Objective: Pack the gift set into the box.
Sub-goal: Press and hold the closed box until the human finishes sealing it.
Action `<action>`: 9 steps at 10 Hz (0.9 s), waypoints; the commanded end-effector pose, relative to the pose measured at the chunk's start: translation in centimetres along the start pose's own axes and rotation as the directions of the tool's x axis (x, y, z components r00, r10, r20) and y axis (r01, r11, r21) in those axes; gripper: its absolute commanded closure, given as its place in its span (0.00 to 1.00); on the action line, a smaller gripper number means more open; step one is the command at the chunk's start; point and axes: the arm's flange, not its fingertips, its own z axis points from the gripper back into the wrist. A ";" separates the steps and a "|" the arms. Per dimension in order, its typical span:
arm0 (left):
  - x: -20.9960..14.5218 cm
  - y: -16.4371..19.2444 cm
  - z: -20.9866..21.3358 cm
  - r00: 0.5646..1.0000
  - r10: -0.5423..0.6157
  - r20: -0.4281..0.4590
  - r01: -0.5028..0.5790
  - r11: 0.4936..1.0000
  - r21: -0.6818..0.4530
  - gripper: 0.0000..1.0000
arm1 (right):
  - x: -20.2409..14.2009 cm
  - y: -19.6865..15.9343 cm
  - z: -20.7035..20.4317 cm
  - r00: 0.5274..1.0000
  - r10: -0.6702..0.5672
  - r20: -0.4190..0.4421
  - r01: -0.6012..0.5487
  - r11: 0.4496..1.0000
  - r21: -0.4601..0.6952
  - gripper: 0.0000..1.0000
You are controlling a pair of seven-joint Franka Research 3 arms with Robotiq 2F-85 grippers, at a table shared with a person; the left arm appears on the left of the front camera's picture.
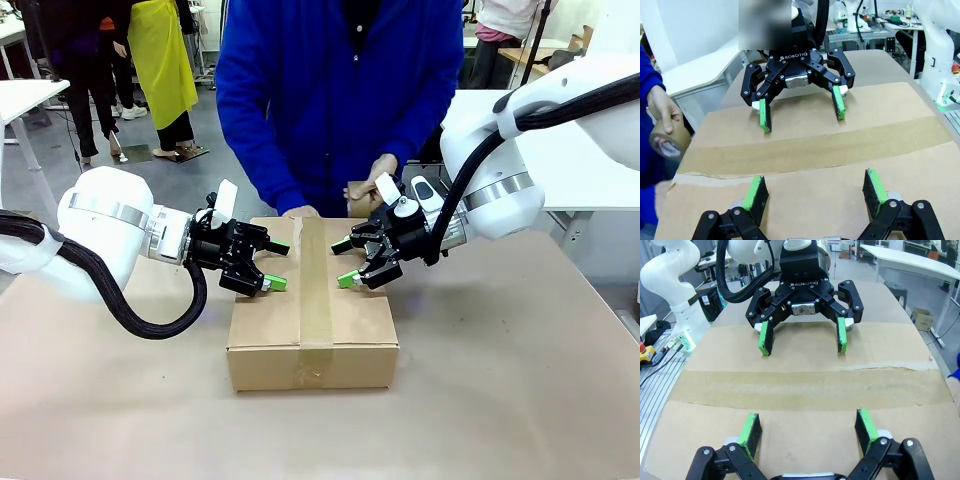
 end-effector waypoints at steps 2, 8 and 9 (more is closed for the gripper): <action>-0.3 -0.2 0.1 1.000 -0.016 0.003 0.016 1.000 -0.003 0.00 | -0.1 0.0 -0.1 1.000 0.011 -0.002 -0.011 1.000 -0.002 0.00; 0.0 0.0 0.0 1.000 0.000 0.000 0.000 1.000 0.000 0.00 | 0.0 0.0 0.0 1.000 0.000 0.000 0.000 1.000 0.000 0.00; 1.1 -0.9 2.9 1.000 -0.008 0.009 0.008 0.999 0.044 0.00 | 1.5 1.3 1.2 0.996 0.075 0.038 -0.075 0.997 -0.001 0.00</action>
